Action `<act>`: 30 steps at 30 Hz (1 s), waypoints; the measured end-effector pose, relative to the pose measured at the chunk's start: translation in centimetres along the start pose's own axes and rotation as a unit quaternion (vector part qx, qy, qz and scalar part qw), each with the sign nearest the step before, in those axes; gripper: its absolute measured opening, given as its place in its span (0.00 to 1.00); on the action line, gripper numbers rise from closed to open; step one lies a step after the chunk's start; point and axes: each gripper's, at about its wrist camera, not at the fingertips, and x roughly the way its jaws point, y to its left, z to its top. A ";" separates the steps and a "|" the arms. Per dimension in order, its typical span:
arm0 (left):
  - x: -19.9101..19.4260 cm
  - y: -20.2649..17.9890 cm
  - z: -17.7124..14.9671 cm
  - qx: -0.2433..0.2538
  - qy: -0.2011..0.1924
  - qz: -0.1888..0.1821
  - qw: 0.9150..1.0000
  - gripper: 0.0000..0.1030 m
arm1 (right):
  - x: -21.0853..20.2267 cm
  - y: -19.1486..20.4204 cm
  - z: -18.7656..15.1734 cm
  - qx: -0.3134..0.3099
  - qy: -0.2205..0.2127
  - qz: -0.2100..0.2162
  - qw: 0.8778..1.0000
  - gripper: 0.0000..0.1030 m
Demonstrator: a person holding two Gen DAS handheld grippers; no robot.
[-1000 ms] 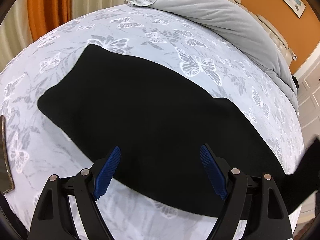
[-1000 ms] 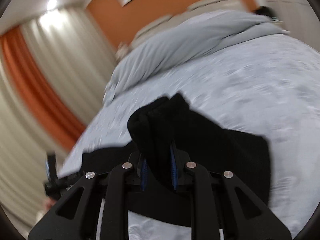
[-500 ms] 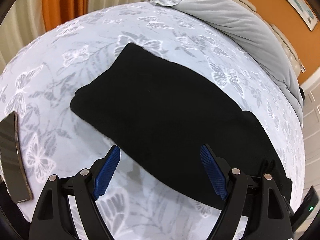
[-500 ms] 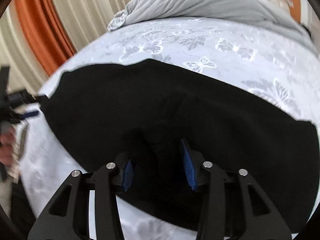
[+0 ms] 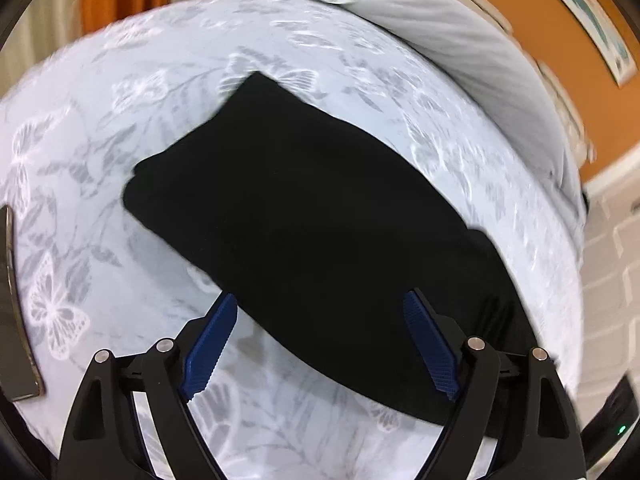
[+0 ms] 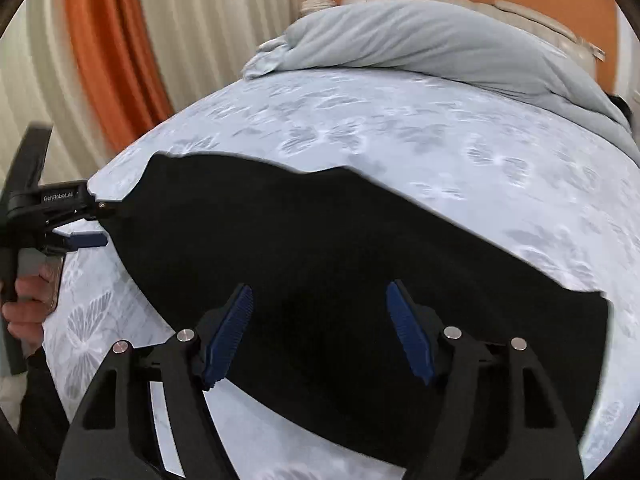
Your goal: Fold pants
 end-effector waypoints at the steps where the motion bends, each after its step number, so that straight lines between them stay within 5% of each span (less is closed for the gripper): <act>1: -0.2 1.1 0.6 -0.022 -0.001 -0.003 1.000 0.80 | -1.6 -1.6 0.3 0.021 -0.015 -0.005 1.000 0.73; 4: -0.3 3.6 1.8 -0.068 -0.004 -0.005 0.998 0.80 | -5.8 -7.4 -0.9 0.082 -0.042 -0.051 0.994 0.87; 7: 0.1 5.8 2.5 -0.112 0.001 -0.020 0.993 0.80 | -6.0 -14.7 -4.4 0.166 0.018 -0.106 0.980 0.87; 11: 1.4 8.6 2.9 -0.184 0.020 -0.055 0.981 0.80 | -4.7 -19.9 -8.5 0.260 0.059 -0.062 0.962 0.87; 15: 3.1 9.5 2.8 -0.215 0.016 -0.072 0.974 0.84 | -2.2 -20.5 -10.8 0.299 0.088 0.001 0.950 0.87; 17: 3.0 8.7 2.8 -0.205 -0.005 -0.074 0.976 0.86 | -1.5 -19.3 -10.7 0.282 0.075 -0.015 0.956 0.86; 19: 3.5 7.8 2.9 -0.187 -0.024 -0.072 0.979 0.85 | -1.5 -18.2 -10.5 0.267 0.065 -0.009 0.962 0.51; 20: 3.7 7.5 3.1 -0.182 -0.033 -0.070 0.980 0.84 | -1.0 -18.1 -10.4 0.277 0.060 0.000 0.959 0.46; 21: 3.8 7.1 3.3 -0.173 -0.045 -0.068 0.981 0.79 | -0.8 -18.1 -10.2 0.286 0.057 0.009 0.957 0.30; 22: 4.0 6.8 3.6 -0.164 -0.052 -0.061 0.983 0.57 | -1.1 -18.0 -9.6 0.289 0.051 0.009 0.956 0.23; 23: 4.4 6.8 3.9 -0.159 -0.048 -0.052 0.985 0.20 | -1.6 -17.8 -9.1 0.287 0.046 0.009 0.957 0.21; 27: 2.6 6.7 3.7 -0.175 -0.040 -0.106 0.978 0.15 | -7.1 -17.1 -6.9 0.254 0.002 0.040 0.966 0.17; 30: -0.8 4.4 2.8 -0.118 -0.043 -0.125 0.984 0.15 | -10.4 -17.9 -7.8 0.240 0.000 0.025 0.971 0.17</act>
